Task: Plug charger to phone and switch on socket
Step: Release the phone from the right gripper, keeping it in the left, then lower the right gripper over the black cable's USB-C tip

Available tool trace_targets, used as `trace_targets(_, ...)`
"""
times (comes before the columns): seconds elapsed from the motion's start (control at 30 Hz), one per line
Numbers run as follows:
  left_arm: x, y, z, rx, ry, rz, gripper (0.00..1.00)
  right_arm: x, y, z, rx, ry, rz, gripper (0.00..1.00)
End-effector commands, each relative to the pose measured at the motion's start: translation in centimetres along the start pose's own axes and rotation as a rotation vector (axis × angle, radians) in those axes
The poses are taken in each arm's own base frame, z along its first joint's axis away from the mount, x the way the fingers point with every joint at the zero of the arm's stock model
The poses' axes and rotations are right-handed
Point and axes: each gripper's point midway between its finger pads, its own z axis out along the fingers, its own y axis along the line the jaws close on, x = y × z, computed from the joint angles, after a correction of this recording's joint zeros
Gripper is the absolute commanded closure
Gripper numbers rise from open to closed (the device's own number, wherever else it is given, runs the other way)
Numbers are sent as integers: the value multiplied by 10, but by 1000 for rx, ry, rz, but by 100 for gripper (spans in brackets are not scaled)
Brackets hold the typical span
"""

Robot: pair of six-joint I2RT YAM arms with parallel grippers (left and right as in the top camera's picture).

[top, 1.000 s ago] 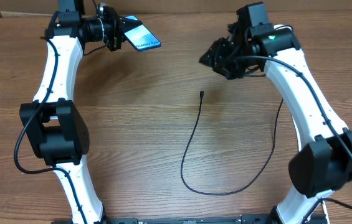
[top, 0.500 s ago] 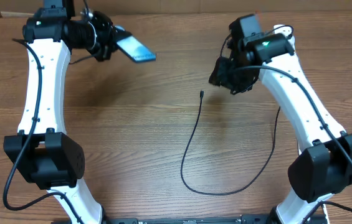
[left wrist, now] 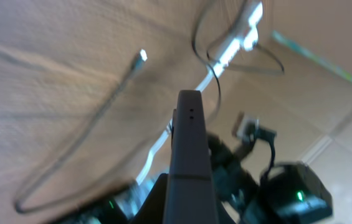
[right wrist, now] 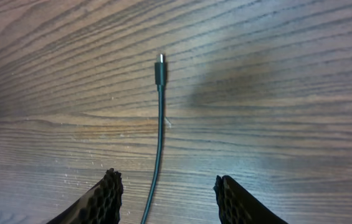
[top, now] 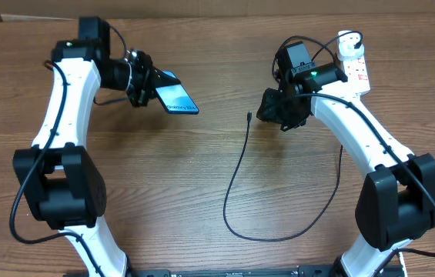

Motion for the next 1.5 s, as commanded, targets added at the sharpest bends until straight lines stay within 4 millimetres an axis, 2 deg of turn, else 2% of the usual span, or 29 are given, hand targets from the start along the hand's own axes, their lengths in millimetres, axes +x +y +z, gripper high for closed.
trace_targets(0.0, 18, -5, 10, 151, 186, -74, 96, -1, 11, -4, -11, -35, -35, 52)
trace_targets(0.13, 21, 2, 14, 159, 226, -179, 95, -8, 19, -2, 10, -92, -51, 53)
trace_targets(0.27, 27, -8, 10, 210, 270, -189, 96, -13, 18, 3, 66, -135, -51, 53)
trace_targets(0.3, 28, -10, 10, 223, 277, -181, 96, -13, 18, 6, 73, -135, -46, 56)
trace_targets(0.37, 25, -12, 10, 228, 268, -154, 96, -12, 17, 11, 77, -125, -42, 61)
trace_targets(0.6, 16, -17, 11, 242, 237, -84, 96, -9, 11, 37, 106, -80, -27, 62)
trace_targets(0.83, -3, -9, 3, 216, 162, -123, 96, -10, 5, 53, 221, -116, -89, 63)
trace_targets(1.13, -22, -5, -10, 227, 99, -130, 96, 7, 14, 79, 263, -76, -169, 64)
trace_targets(1.47, -24, -3, -11, 218, 84, -132, 96, 5, 8, 95, 297, -76, -197, 64)
